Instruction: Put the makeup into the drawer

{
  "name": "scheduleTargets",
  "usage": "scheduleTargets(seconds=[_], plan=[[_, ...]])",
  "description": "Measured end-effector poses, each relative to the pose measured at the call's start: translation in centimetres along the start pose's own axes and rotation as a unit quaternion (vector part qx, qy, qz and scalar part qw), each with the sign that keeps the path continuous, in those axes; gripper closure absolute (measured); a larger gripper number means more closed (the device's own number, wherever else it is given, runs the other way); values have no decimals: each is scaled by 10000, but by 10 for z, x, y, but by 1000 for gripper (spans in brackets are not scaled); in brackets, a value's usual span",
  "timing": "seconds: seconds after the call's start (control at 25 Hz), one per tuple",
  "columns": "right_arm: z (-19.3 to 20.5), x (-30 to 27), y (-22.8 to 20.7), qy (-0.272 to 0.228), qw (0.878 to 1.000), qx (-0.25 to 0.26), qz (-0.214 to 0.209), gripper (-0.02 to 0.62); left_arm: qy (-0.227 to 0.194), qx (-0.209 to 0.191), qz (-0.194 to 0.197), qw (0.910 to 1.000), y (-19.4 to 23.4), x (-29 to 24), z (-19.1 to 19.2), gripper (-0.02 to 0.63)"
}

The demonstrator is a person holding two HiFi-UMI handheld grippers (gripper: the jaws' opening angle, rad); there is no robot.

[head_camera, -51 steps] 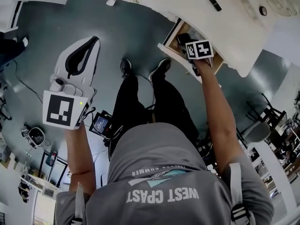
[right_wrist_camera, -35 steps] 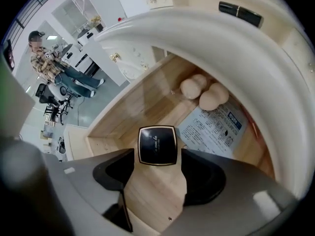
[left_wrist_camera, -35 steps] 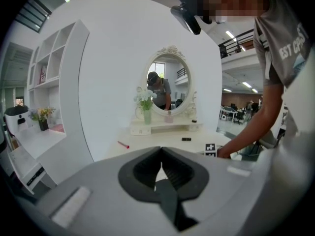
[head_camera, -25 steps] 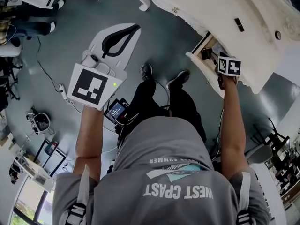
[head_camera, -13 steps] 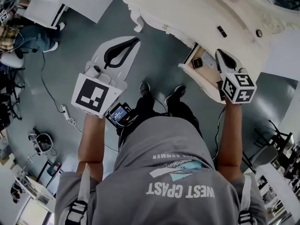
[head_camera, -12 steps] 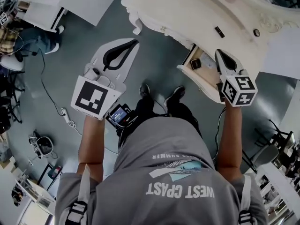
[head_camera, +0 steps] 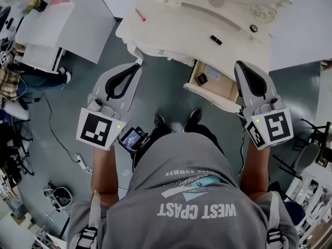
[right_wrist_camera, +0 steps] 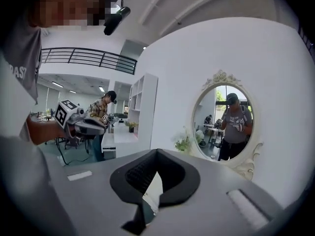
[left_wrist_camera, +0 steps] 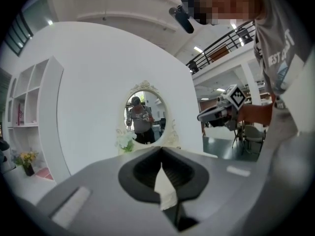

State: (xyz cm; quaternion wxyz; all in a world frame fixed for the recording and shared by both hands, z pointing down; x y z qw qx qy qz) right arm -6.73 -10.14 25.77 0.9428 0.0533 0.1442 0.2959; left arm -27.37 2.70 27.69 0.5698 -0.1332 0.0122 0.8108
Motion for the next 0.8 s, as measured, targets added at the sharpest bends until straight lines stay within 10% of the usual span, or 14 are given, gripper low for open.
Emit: scheduleTargets(seconds=[0.8], plan=[[-57,94,42,-539,9979,46,367,597,-243,-281,219,9991,-37,61,-33,604]])
Point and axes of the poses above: the fingertips, and each gripper's own axes: x backward along the fingers, y to its left, z out of its underside, the point moved 2 cm from there along x, backward along the fingers, and after that the axes turned 7 degrees about z, right-handed, at the moved point
